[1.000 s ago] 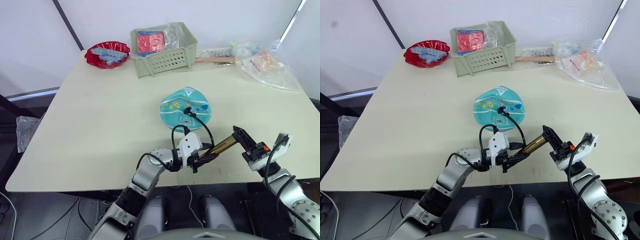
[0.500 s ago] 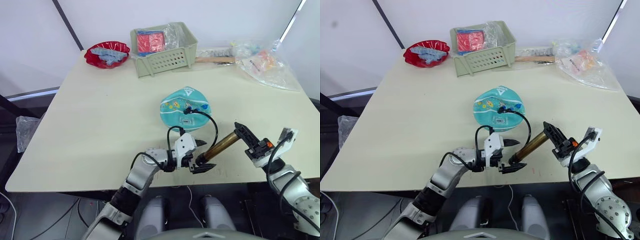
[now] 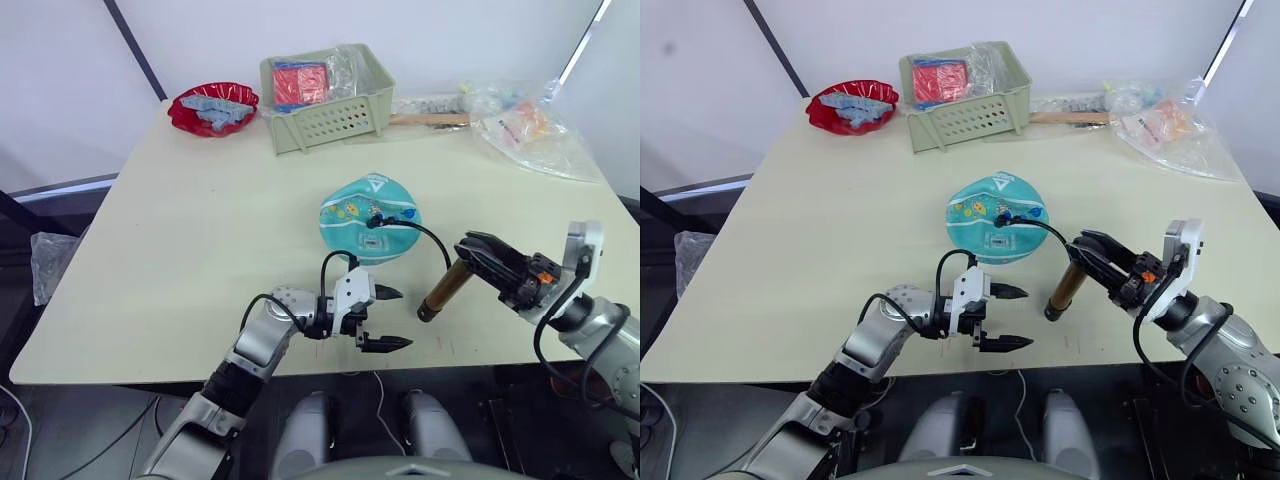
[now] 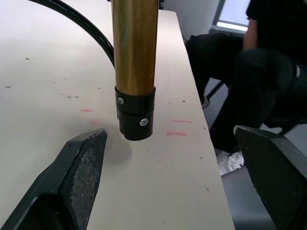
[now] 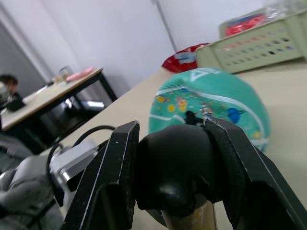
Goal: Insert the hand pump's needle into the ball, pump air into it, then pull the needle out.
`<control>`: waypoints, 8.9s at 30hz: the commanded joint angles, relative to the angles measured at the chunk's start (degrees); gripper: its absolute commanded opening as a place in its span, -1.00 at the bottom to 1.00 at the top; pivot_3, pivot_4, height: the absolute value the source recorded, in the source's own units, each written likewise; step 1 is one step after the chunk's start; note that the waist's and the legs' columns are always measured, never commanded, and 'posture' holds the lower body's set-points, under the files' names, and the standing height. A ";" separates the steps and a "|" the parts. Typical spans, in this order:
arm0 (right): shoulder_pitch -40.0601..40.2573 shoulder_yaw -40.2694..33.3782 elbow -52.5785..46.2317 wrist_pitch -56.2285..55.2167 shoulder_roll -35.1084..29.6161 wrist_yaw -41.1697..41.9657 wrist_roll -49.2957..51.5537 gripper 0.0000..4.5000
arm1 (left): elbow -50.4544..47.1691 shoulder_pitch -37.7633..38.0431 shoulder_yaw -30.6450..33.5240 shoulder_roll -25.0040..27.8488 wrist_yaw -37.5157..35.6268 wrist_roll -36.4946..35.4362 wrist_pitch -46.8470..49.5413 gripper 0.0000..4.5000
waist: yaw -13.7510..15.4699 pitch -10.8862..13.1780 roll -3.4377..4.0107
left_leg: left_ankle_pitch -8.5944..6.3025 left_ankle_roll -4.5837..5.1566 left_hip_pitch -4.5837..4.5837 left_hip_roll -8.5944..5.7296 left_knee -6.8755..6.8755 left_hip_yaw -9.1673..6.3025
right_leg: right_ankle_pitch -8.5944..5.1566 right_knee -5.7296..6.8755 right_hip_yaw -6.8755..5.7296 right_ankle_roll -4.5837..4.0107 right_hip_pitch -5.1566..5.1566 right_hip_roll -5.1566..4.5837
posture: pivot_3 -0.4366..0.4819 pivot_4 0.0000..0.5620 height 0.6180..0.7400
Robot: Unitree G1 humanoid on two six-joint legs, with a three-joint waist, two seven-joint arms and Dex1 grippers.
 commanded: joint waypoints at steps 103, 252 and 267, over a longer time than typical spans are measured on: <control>-5.29 -5.71 -1.44 8.63 -15.43 0.44 8.56 -0.27 | 49.62 -12.16 -1.12 -19.10 7.90 18.62 -28.18 -0.54 | -0.01 -0.81 -0.80 | -0.19 0.26 0.18 0.08 0.38 -0.51 | -0.01 -0.08 -0.55 -0.02 0.67 -0.02 | -0.05 -0.47 0.96; 2.08 0.58 7.06 0.61 -13.39 13.81 -10.07 -0.27 | 58.62 -13.53 2.99 -23.15 5.48 21.47 -33.01 -0.54 | 0.03 -3.14 -1.06 | -0.30 0.49 1.33 0.21 -0.50 -1.88 | -0.45 -1.11 -2.16 -0.45 2.23 -0.39 | -0.05 -0.47 0.96; 2.34 8.56 10.12 -2.82 -8.17 12.79 -17.56 -0.27 | 58.10 -13.32 2.77 -22.73 5.82 22.05 -34.25 -0.54 | 0.40 -2.83 -0.18 | -0.30 0.49 0.98 0.05 -0.59 -2.06 | -0.52 -1.12 -2.44 -0.68 2.08 -0.62 | -0.05 -0.47 0.96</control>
